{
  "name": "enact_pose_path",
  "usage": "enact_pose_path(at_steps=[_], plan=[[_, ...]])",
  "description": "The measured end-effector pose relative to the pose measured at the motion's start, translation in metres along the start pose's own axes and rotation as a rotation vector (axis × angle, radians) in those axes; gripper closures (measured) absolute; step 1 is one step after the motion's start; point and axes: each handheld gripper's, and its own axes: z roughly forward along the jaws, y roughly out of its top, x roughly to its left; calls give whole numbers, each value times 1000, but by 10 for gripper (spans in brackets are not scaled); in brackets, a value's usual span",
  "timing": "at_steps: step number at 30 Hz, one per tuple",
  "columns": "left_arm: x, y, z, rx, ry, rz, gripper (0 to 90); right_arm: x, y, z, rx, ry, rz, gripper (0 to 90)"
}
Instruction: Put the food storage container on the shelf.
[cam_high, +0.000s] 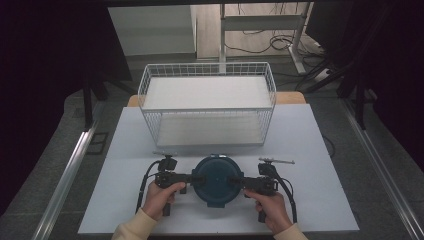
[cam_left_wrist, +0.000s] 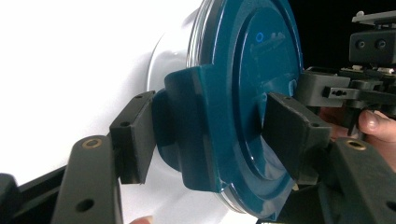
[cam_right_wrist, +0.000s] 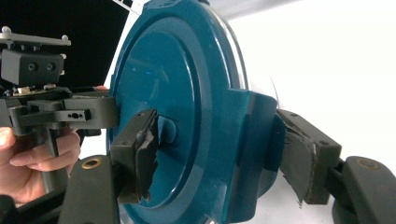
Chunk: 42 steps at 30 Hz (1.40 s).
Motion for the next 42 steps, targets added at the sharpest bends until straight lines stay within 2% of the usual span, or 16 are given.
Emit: enact_pose_path(at_steps=[5,11,16,23,26,31,42], plan=[[-3,-1,-3,-14,0,8,393,1,0,-3,-19,1,12,363],[-5,-1,-6,-20,10,19,397,5,0,-3,-19,-4,-20,367],[-7,-1,-9,-28,13,29,400,7,1,-4,-19,0,-21,368],[-15,4,-16,-57,10,51,402,16,9,-9,-36,5,-88,368],[-17,7,-19,-62,15,59,403,19,13,-10,-34,11,-100,368],[-19,11,-25,-71,0,66,412,23,21,-11,-34,20,-117,369],[-26,22,-42,-111,-3,83,418,40,38,-13,-42,28,-156,369]])
